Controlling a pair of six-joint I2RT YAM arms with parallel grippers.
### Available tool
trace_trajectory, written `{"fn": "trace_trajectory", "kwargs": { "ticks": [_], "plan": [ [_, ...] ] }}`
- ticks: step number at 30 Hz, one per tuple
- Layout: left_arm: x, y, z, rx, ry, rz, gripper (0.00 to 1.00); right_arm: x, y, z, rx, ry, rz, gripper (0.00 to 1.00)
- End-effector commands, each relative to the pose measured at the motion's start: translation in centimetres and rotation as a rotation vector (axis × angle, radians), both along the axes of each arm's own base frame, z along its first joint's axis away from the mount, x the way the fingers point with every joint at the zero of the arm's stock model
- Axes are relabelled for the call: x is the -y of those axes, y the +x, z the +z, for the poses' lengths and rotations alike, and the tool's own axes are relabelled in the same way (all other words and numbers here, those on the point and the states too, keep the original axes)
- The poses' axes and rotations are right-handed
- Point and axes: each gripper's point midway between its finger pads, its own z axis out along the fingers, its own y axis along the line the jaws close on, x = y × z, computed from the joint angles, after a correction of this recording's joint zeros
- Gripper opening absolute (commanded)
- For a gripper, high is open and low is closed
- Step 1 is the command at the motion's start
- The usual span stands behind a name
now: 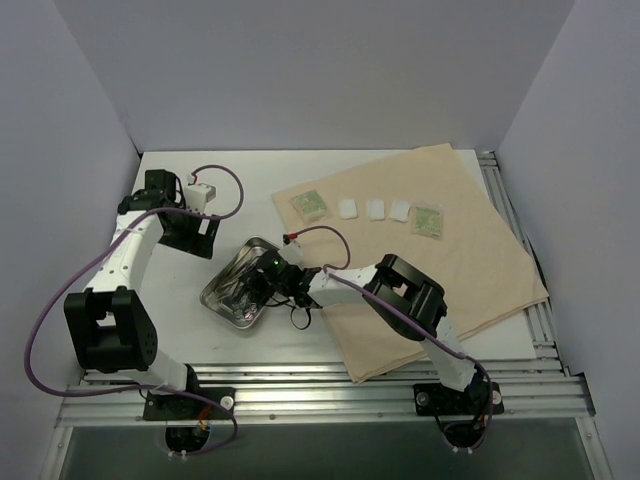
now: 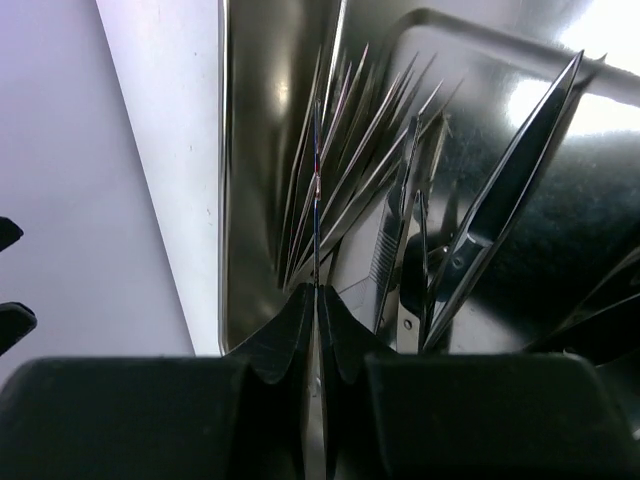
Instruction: Prepare the surgical pack
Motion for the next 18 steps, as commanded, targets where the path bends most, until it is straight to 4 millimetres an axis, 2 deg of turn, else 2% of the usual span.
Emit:
{"fn": "trace_trajectory", "kwargs": {
  "ticks": [1,6,10,13,18],
  "plan": [
    [0.3,1.0,0.5,0.042,-0.015,-0.014,0.95,-0.6,-0.3,0.7,-0.008,0.016,-0.015,0.00],
    [0.3,1.0,0.6,0.042,-0.020,-0.014,0.94,-0.5,-0.6,0.0,-0.025,0.001,-0.013,0.01],
    [0.3,1.0,0.6,0.042,-0.016,-0.016,0.94,0.1,-0.5,0.0,-0.026,-0.024,-0.023,0.13],
    [0.3,0.9,0.6,0.041,-0.017,-0.017,0.94,0.4,-0.1,1.1,0.004,-0.024,-0.031,0.19],
    [0.5,0.8,0.9,0.037,-0.023,-0.031,0.95,0.3,1.1,6.0,0.148,-0.065,-0.006,0.24]
  ]
}}
